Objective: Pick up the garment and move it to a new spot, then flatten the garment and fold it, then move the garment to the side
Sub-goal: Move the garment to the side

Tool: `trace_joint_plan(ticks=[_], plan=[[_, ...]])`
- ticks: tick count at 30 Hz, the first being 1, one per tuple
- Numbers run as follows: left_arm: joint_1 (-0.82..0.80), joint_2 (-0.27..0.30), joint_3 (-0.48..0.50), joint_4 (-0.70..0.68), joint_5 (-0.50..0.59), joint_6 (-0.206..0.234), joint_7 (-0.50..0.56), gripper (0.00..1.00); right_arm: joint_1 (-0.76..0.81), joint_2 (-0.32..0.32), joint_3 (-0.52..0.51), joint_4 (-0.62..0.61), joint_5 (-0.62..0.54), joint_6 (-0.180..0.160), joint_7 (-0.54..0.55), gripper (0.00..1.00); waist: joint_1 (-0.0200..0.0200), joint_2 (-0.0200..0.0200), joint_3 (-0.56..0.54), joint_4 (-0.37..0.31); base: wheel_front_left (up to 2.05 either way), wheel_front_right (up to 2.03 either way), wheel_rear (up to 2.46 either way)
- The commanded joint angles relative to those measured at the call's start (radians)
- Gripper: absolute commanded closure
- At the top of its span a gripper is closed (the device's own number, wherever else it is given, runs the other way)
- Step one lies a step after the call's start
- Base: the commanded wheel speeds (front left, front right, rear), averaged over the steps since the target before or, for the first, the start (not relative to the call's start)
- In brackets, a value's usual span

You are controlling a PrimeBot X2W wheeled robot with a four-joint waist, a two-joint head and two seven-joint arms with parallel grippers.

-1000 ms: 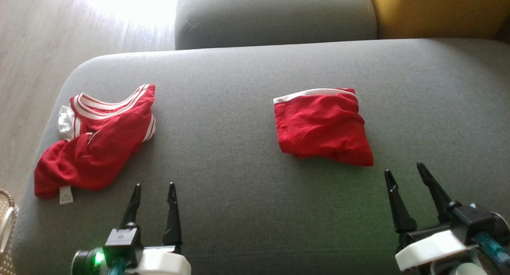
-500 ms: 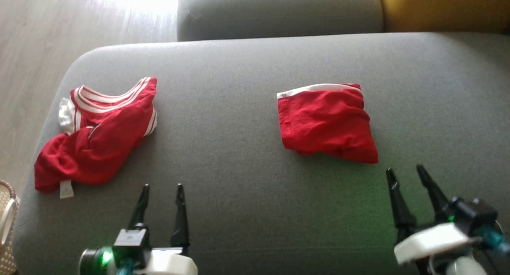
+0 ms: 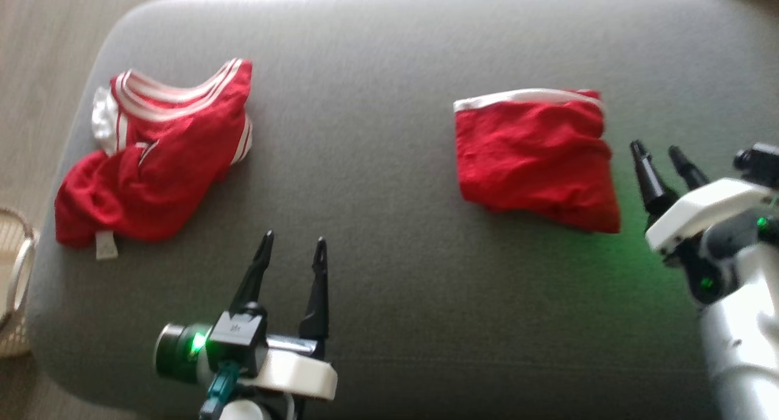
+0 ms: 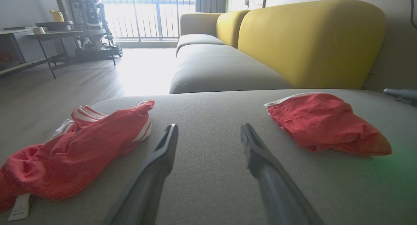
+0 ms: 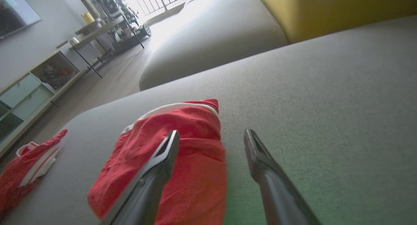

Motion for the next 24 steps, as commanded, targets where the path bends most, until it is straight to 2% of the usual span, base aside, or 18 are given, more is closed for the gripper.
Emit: trace_joint_plan(ticks=[1,5,14,15,16,17,20,24], plan=[[-0.054,-0.002,0.018,-0.039,0.000,-0.006,-0.005,0.00,-0.057,-0.023,0.023,-0.005,0.012,0.000,0.023,0.00,-0.0002,0.0000,0.054,0.033,0.00,0.00,0.00],[-0.083,-0.002,0.002,-0.028,-0.006,-0.010,-0.005,0.00,-0.136,-0.051,0.050,0.080,0.050,0.000,0.089,0.00,-0.0002,0.0000,0.103,0.048,0.00,0.00,0.00],[-0.137,-0.002,-0.027,-0.020,-0.018,-0.001,-0.005,0.00,-0.224,-0.053,0.140,0.214,0.153,0.000,0.191,0.02,-0.0002,0.0000,0.142,0.062,0.00,0.00,0.00],[-0.140,-0.002,-0.028,-0.019,-0.018,0.000,-0.005,0.00,-0.229,-0.055,0.150,0.219,0.162,0.000,0.189,0.61,-0.0002,0.0000,0.143,0.062,0.00,0.00,0.00],[-0.142,-0.002,-0.028,-0.018,-0.017,0.000,-0.005,0.00,-0.233,-0.058,0.158,0.220,0.169,0.000,0.179,0.89,-0.0002,0.0000,0.143,0.060,0.00,0.00,0.00],[-0.143,-0.002,-0.027,-0.018,-0.017,0.001,-0.005,0.00,-0.236,-0.062,0.166,0.222,0.175,0.000,0.169,1.00,-0.0002,0.0000,0.143,0.057,0.00,0.00,0.00],[-0.140,-0.002,-0.017,-0.023,-0.014,0.005,-0.005,0.00,-0.247,-0.087,0.204,0.221,0.168,0.000,0.144,1.00,-0.0002,0.0000,0.143,0.035,0.00,0.00,0.00],[-0.140,-0.002,-0.007,-0.030,-0.008,-0.003,-0.005,0.00,-0.273,-0.152,0.258,0.215,0.132,0.000,0.109,1.00,-0.0002,0.0000,0.154,-0.012,0.00,0.00,0.00]])
